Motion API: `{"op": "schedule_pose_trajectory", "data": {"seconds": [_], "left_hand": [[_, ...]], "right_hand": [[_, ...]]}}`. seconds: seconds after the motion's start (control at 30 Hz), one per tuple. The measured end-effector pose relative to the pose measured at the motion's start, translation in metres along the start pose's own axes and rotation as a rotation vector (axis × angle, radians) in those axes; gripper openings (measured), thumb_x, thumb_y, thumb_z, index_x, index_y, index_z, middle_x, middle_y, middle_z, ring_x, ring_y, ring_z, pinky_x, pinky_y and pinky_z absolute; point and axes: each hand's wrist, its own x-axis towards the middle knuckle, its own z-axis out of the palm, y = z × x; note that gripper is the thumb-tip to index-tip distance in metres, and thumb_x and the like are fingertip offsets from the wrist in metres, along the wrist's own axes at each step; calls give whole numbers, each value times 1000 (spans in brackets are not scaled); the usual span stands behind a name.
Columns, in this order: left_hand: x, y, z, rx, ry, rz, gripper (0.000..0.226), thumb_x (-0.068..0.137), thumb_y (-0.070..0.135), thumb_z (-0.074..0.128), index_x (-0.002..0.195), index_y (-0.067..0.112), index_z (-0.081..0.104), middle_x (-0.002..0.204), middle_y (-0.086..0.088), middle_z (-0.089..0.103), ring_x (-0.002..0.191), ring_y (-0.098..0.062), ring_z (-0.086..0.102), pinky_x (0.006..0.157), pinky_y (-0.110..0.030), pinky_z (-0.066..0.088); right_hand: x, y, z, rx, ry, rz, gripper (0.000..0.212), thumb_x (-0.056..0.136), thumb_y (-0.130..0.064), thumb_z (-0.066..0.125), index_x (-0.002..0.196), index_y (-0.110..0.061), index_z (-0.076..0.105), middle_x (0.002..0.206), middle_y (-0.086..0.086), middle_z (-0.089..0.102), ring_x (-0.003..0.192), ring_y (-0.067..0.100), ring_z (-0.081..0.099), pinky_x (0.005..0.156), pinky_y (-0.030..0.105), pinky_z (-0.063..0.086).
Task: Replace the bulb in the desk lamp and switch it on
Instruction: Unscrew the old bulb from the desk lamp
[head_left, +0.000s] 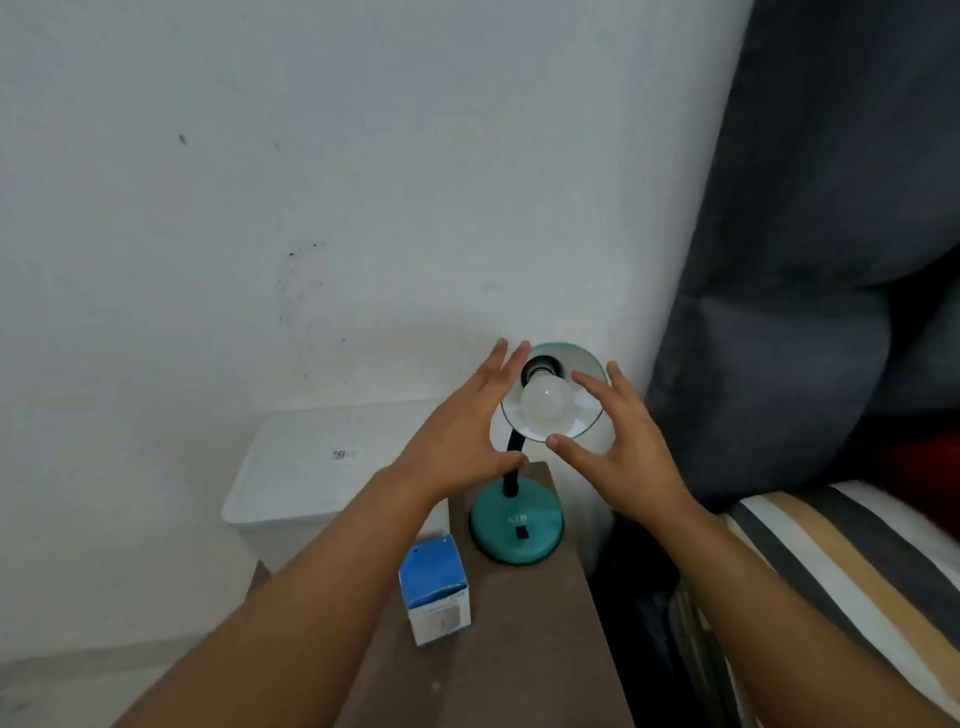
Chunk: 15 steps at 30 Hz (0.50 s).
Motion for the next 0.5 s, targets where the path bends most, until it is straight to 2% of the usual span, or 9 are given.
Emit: {"op": "schedule_pose_trajectory", "data": {"seconds": [0.07,0.17,0.23,0.3,0.43,0.5], "left_hand": [[6,-3,1,11,-3,31,116,80,25,83,153,53,-3,166,20,-3,150,-7,19,110,-23,32],[11,-15,11,32,55,60,109,82,19,80,154,51,5,166,17,10,147,-9,29,112,-28,40],[13,-19,15,-7,109,66,108,83,19,80,152,55,5,163,16,23,140,-9,41,107,-29,47],[14,-20,15,-46,145,58,108,85,22,80,150,59,2,158,15,35,131,-8,50,104,-24,48],[16,-20,12,-20,123,61,104,82,27,82,154,50,11,161,19,28,140,-4,38,108,-21,44],[18,-20,12,-38,116,57,105,78,29,84,155,47,15,159,18,31,139,-3,39,108,-23,44]], "right_hand": [[7,1,3,2,20,-2,75,78,-47,76,143,-41,39,163,-6,16,140,-2,16,110,29,26],[13,9,10,20,39,-7,77,75,-49,77,142,-39,40,159,-7,26,145,6,22,114,41,33],[16,13,14,37,49,-11,79,73,-51,78,141,-38,41,156,-8,32,143,10,29,110,47,40],[18,13,15,48,51,-13,78,72,-50,80,139,-37,43,151,-9,36,138,11,36,106,48,43],[20,14,19,80,70,-17,69,73,-43,81,134,-36,50,143,-8,39,128,8,41,104,41,46],[21,14,21,83,81,-14,65,74,-42,80,132,-36,51,141,-8,40,124,7,42,102,37,47]]}}
